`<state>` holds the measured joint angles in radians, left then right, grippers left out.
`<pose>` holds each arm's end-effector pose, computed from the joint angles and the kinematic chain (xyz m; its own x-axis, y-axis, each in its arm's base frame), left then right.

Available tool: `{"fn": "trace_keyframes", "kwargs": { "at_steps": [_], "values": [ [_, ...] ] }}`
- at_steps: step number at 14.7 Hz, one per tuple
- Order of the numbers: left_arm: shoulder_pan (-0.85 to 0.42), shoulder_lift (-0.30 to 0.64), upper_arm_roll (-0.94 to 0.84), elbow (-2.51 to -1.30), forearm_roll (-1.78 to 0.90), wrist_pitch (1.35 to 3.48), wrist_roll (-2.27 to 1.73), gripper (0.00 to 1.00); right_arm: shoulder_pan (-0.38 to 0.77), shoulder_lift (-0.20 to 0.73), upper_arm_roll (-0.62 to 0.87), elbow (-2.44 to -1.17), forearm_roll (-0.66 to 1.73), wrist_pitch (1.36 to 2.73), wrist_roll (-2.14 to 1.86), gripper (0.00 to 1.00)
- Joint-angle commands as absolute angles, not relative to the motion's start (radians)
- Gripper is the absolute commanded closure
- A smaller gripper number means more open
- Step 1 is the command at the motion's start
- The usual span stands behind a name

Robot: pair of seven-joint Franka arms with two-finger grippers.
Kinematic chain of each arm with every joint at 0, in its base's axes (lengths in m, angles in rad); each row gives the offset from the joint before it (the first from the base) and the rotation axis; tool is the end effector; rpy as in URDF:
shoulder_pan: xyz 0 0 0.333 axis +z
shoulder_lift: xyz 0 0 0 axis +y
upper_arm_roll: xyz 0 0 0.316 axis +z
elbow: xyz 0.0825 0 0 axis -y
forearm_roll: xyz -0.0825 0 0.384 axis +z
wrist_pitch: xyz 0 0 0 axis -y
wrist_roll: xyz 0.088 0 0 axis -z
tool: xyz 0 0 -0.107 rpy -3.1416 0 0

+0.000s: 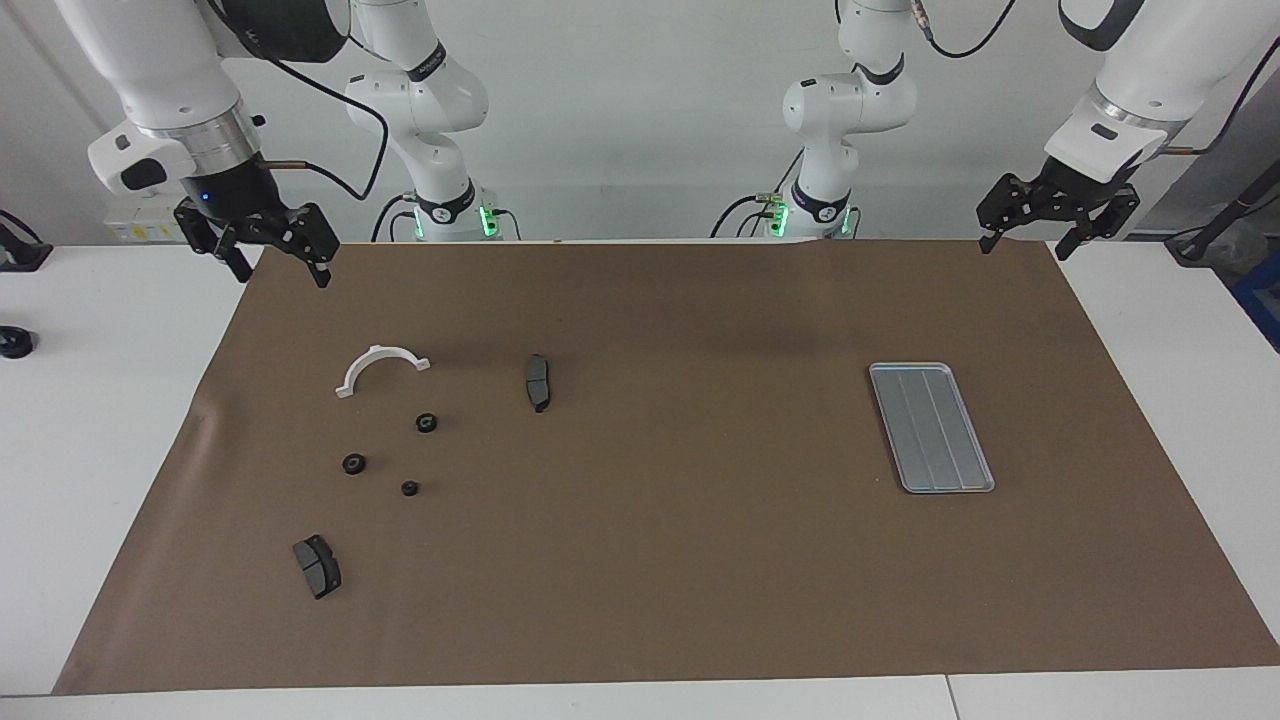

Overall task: Pick bearing gear from pile to tray
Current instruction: 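Grasp the small black bearing in the pile with the right gripper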

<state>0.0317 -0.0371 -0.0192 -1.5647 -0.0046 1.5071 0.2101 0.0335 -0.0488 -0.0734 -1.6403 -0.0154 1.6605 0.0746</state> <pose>0.5366 0.0060 0.6421 0.9803 -0.1966 -0.0192 -0.1965 -0.9805 0.0081 0.5473 -0.0244 0.6264 0.9912 -0.1129 0.0695 -0.1137 -0.9935 0.0067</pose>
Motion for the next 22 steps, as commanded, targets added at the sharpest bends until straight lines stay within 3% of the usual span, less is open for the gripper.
{"fn": "trace_keyframes", "kwargs": {
  "at_steps": [1, 8, 11, 18, 22],
  "values": [
    [0.044, -0.064, -0.031, -1.595, 0.009, 1.514, 0.210, 0.00, 0.025, -0.064, -0.072, -1.658, -0.017, 1.643, 0.051, 0.00],
    [0.044, -0.064, -0.031, -1.597, 0.009, 1.514, 0.210, 0.00, 0.005, -0.087, -0.077, -1.749, -0.009, 1.699, -0.001, 0.00],
    [0.044, -0.064, -0.029, -1.595, 0.009, 1.514, 0.210, 0.00, -0.020, -0.094, -0.077, -1.880, -0.008, 1.874, -0.072, 0.00],
    [0.044, -0.064, -0.031, -1.595, 0.009, 1.514, 0.210, 0.00, -0.046, 0.122, -0.077, -1.965, -0.008, 2.170, -0.247, 0.00],
    [0.044, -0.064, -0.029, -1.595, 0.009, 1.513, 0.210, 0.00, -0.041, 0.208, -0.077, -2.046, -0.008, 2.409, -0.253, 0.00]
  ]
}}
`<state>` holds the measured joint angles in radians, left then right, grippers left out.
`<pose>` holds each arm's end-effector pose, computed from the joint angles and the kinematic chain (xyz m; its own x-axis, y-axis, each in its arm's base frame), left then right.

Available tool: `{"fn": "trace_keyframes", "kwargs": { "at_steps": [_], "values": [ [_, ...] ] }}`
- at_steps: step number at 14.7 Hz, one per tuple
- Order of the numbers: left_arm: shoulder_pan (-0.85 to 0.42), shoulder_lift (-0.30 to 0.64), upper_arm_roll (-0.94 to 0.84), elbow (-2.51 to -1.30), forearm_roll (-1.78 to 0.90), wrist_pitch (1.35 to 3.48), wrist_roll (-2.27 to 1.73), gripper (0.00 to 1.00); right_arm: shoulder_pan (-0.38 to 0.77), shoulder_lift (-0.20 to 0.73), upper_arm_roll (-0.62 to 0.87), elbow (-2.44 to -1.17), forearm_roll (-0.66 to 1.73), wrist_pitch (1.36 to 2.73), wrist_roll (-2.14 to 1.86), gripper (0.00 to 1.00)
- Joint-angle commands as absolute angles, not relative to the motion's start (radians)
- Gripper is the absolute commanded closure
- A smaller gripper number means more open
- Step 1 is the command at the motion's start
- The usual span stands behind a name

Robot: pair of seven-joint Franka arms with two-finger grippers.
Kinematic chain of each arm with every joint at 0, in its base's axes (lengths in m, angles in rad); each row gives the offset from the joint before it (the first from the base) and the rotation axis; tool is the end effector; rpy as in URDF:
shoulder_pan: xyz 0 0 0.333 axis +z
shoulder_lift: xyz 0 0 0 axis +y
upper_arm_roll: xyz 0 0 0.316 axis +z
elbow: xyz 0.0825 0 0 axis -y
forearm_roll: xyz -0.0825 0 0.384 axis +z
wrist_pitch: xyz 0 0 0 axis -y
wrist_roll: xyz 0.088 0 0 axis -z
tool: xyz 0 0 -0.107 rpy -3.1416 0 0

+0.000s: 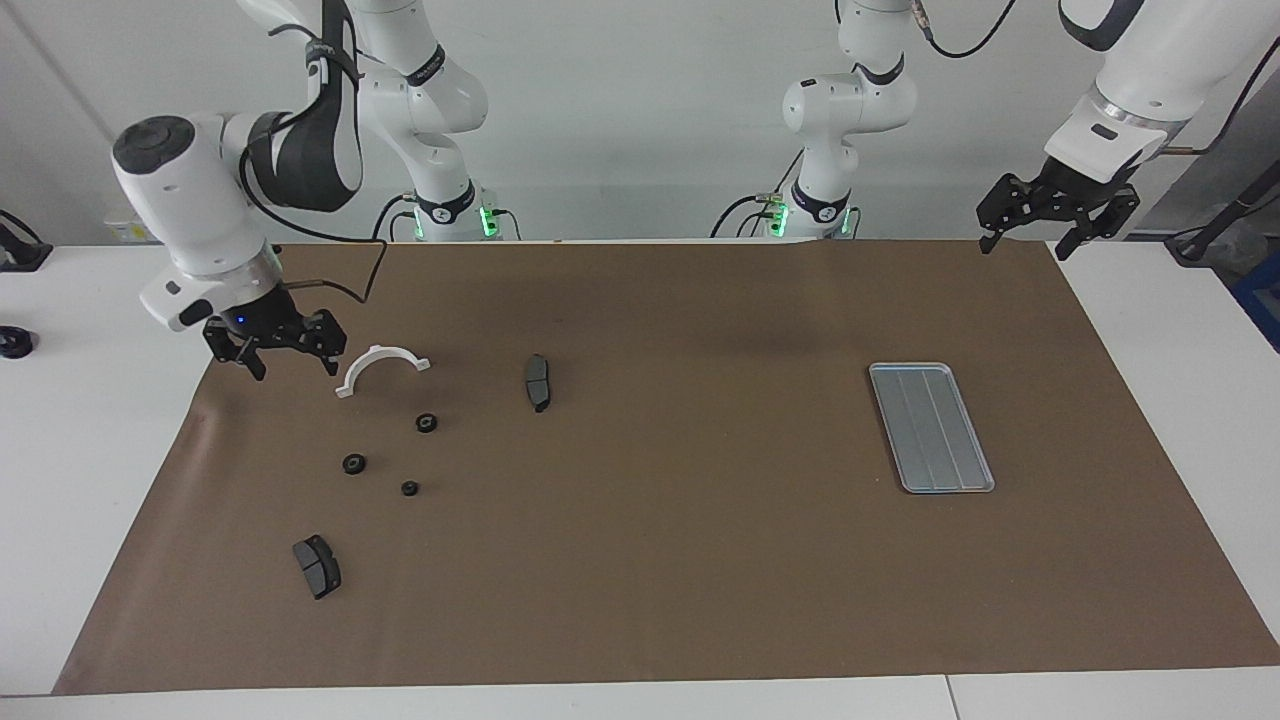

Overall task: Pick bearing gear from pile to tray
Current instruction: 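Grasp the small black bearing in the pile with the right gripper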

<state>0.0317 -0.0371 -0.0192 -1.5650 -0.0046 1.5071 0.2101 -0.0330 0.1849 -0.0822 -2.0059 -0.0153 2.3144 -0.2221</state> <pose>0.5366 0.0060 0.6419 0.9803 -0.1966 -0.0195 -0.1965 -0.9805 0.0081 0.5963 -0.0678 0.3775 0.9860 0.1209 0.1146 0.1153 -0.9918 0.0541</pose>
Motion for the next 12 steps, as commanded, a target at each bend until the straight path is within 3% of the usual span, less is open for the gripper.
{"fn": "trace_keyframes", "kwargs": {
  "at_steps": [1, 9, 12],
  "values": [
    [0.044, -0.064, -0.031, -1.595, 0.009, 1.514, 0.210, 0.00, -0.038, 0.227, -0.077, -2.048, -0.008, 2.440, -0.253, 0.00],
    [0.044, -0.064, -0.029, -1.597, 0.009, 1.513, 0.210, 0.00, -0.035, 0.314, -0.074, -2.060, 0.020, 2.545, -0.250, 0.00],
    [0.044, -0.064, -0.031, -1.597, 0.009, 1.513, 0.210, 0.00, -0.034, 0.322, -0.072, -2.059, 0.043, 2.551, -0.250, 0.20]
  ]
}}
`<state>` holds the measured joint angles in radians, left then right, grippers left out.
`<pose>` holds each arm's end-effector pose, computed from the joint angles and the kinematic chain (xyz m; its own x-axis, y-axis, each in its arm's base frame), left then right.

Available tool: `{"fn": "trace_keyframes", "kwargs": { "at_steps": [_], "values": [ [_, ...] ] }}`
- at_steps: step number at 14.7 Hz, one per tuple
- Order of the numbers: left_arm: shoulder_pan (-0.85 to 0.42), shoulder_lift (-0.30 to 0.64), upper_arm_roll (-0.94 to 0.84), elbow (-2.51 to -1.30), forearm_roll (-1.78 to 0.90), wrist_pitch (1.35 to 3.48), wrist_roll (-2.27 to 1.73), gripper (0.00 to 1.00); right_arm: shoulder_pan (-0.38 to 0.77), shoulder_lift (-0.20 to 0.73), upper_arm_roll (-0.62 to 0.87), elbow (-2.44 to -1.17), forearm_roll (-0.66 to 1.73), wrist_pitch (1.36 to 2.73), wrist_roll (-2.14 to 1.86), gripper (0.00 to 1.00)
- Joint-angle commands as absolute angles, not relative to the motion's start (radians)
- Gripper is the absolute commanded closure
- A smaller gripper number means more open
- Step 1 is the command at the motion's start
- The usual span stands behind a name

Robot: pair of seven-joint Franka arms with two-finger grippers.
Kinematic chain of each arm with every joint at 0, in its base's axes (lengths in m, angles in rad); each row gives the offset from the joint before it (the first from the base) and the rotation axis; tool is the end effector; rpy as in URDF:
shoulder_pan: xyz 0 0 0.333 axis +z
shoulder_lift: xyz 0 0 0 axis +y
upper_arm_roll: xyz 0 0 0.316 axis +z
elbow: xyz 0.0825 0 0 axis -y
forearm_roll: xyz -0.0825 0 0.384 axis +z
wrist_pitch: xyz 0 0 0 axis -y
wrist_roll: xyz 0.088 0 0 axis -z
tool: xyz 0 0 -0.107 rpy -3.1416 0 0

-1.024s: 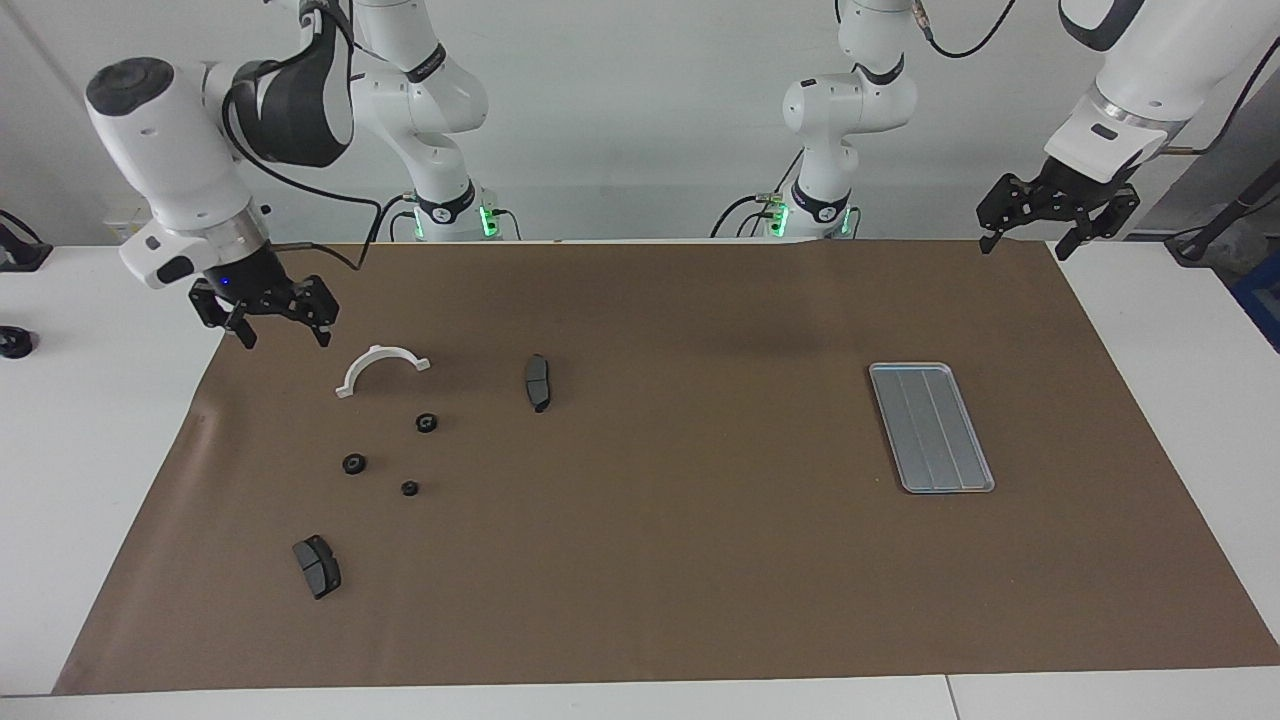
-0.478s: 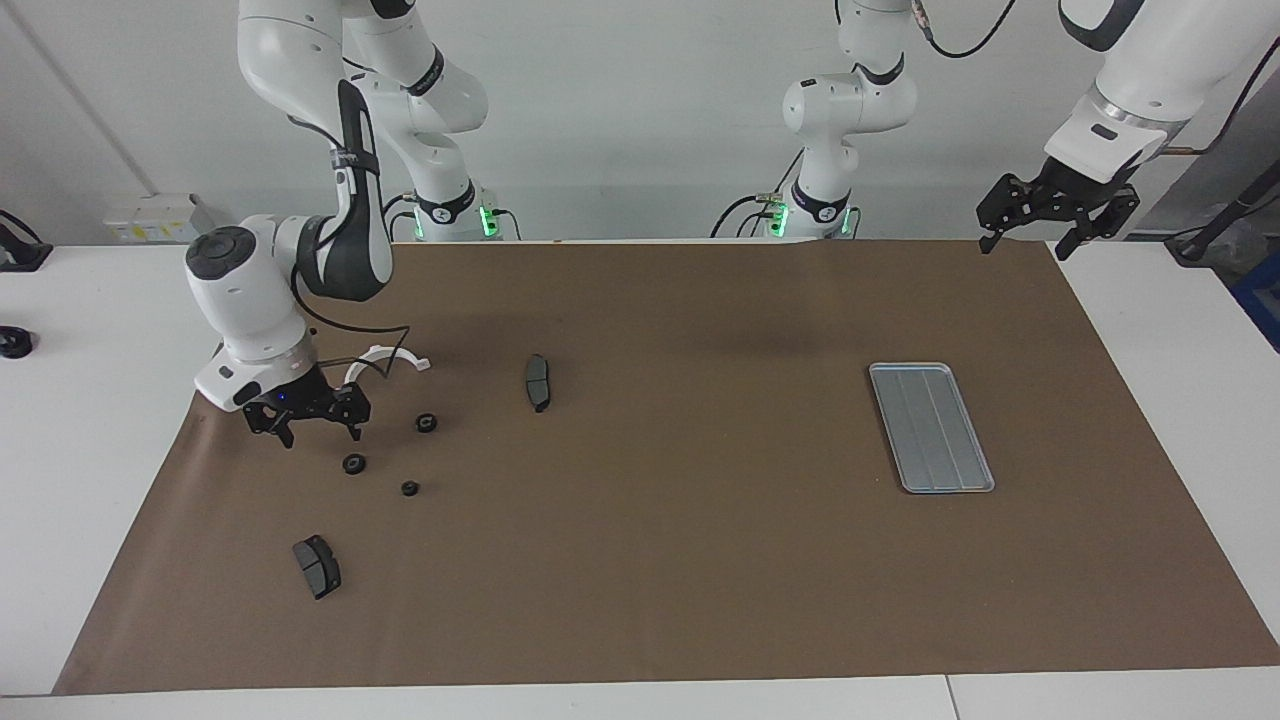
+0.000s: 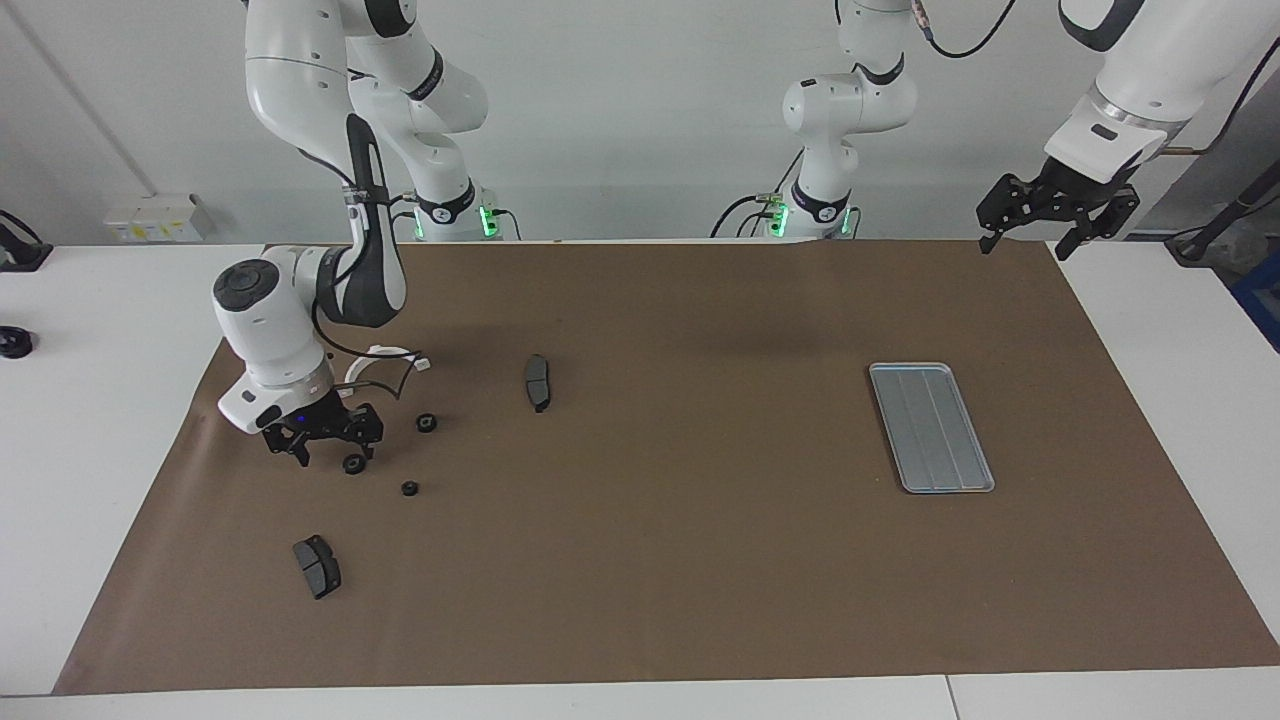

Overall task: Pick bearing gear from pile to tray
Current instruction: 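Grasp the small black bearing in the pile with the right gripper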

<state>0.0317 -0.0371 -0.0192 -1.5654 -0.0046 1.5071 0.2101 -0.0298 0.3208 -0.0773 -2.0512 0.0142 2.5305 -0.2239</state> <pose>0.5366 0.0060 0.6417 0.9803 -0.1966 -0.0199 -0.1964 -0.9805 0.0082 0.6049 -0.0637 0.2973 0.9818 0.1139 0.1517 0.1076 -0.9930 0.0494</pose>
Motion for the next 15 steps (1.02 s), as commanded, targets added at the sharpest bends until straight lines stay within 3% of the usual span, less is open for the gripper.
{"fn": "trace_keyframes", "kwargs": {
  "at_steps": [1, 3, 7, 10, 11, 12, 13, 15],
  "values": [
    [0.044, -0.064, -0.031, -1.595, 0.009, 1.513, 0.210, 0.00, -0.034, 0.325, -0.072, -2.059, 0.044, 2.554, -0.250, 0.28],
    [0.044, -0.064, -0.031, -1.597, 0.009, 1.513, 0.210, 0.00, -0.032, 0.340, -0.071, -2.057, 0.075, 2.559, -0.250, 0.37],
    [0.044, -0.064, -0.029, -1.595, 0.009, 1.514, 0.210, 0.00, -0.031, 0.344, -0.069, -2.051, 0.095, 2.559, -0.249, 0.41],
    [0.044, -0.064, -0.029, -1.595, 0.009, 1.514, 0.210, 0.00, -0.031, 0.347, -0.069, -2.052, 0.100, 2.586, -0.249, 0.52],
    [0.044, -0.064, -0.029, -1.597, 0.009, 1.514, 0.210, 0.00, -0.031, 0.351, -0.069, -2.051, 0.103, 2.591, -0.244, 0.60],
    [0.044, -0.064, -0.031, -1.595, 0.009, 1.513, 0.210, 0.00, -0.031, 0.351, -0.069, -2.052, 0.109, 2.591, -0.238, 0.75],
    [0.044, -0.064, -0.029, -1.595, 0.009, 1.514, 0.210, 0.00, -0.031, 0.351, -0.069, -2.051, 0.110, 2.591, -0.235, 0.99],
    [0.044, -0.064, -0.029, -1.595, 0.009, 1.514, 0.210, 0.00, -0.029, 0.351, -0.069, -2.046, 0.109, 2.589, -0.192, 1.00]
  ]
}}
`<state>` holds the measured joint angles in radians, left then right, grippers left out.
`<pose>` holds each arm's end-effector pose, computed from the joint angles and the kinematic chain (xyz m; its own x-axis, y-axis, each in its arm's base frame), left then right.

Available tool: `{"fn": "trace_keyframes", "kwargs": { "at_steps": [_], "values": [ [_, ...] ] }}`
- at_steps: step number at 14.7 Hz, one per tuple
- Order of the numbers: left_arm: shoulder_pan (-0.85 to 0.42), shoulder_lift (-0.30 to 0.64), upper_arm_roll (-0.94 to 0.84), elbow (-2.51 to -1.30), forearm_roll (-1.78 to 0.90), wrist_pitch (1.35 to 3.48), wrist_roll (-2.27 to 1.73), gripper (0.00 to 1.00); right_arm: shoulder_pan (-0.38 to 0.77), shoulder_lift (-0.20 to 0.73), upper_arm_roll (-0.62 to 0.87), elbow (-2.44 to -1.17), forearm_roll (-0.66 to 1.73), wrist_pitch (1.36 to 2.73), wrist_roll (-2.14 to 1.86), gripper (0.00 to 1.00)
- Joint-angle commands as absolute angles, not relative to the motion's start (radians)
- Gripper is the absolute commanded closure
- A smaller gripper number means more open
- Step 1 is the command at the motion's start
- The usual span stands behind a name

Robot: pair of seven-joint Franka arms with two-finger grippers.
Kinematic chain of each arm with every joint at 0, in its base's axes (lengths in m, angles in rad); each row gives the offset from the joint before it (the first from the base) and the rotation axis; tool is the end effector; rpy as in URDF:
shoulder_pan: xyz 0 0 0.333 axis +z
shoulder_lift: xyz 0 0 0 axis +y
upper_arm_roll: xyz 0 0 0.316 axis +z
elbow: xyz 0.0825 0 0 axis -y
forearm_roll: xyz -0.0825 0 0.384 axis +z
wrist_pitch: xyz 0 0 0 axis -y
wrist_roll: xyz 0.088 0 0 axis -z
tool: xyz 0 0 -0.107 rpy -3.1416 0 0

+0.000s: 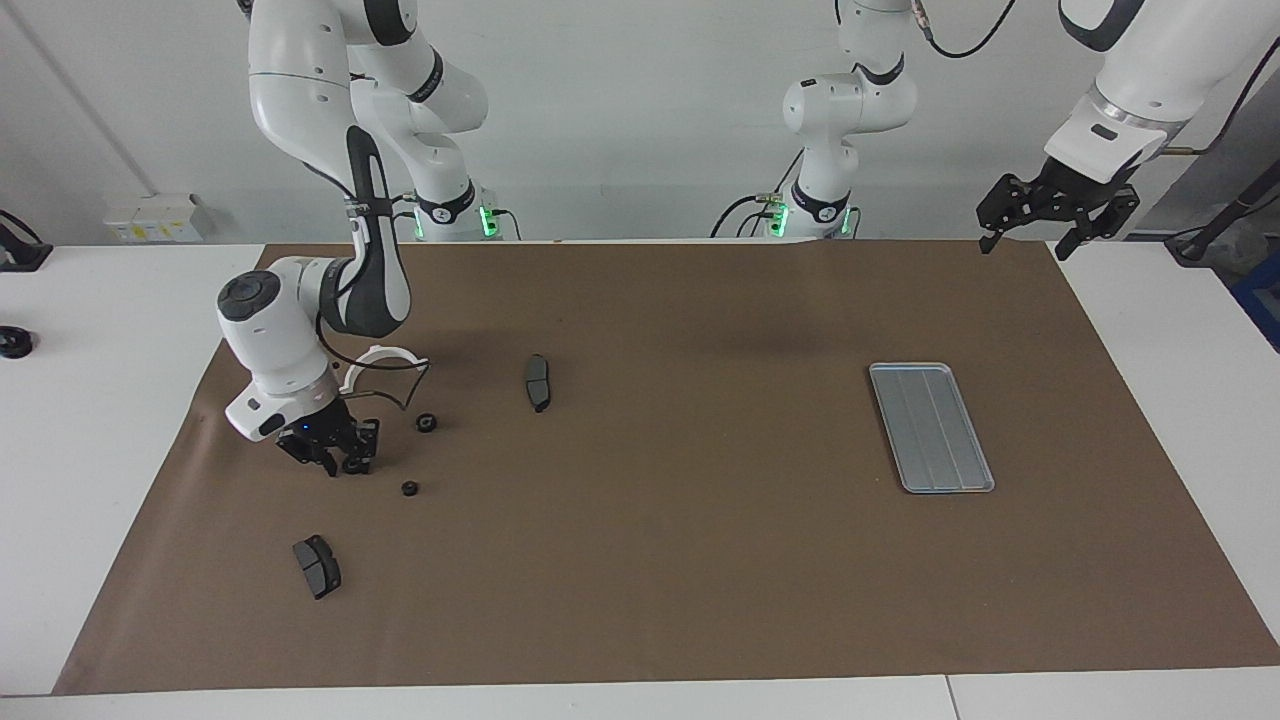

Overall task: Pick bearing gear from pile to tray
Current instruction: 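Grasp the small black bearing in the pile with the right gripper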

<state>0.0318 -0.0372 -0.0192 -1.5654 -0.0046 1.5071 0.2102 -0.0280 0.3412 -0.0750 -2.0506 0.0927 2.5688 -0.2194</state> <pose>0.5365 0.0060 0.6418 0.9803 -0.1966 -0.0198 -0.1964 -0.9805 0.0082 0.6078 -0.0628 0.2891 0.9824 0.0488 0.1805 0.0494 -0.9988 0.0012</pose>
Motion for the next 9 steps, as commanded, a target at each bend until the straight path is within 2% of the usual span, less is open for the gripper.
{"fn": "trace_keyframes", "kwargs": {
  "at_steps": [1, 4, 9],
  "values": [
    [0.044, -0.064, -0.031, -1.597, 0.009, 1.514, 0.210, 0.00, -0.028, 0.353, -0.069, -2.046, 0.109, 2.589, -0.189, 1.00],
    [0.044, -0.064, -0.031, -1.595, 0.009, 1.514, 0.210, 0.00, -0.025, 0.344, -0.069, -2.016, 0.110, 2.550, -0.187, 1.00],
    [0.044, -0.064, -0.031, -1.595, 0.009, 1.514, 0.210, 0.00, -0.012, 0.243, 0.000, -1.905, 0.107, 2.288, 0.021, 1.00]
  ]
}}
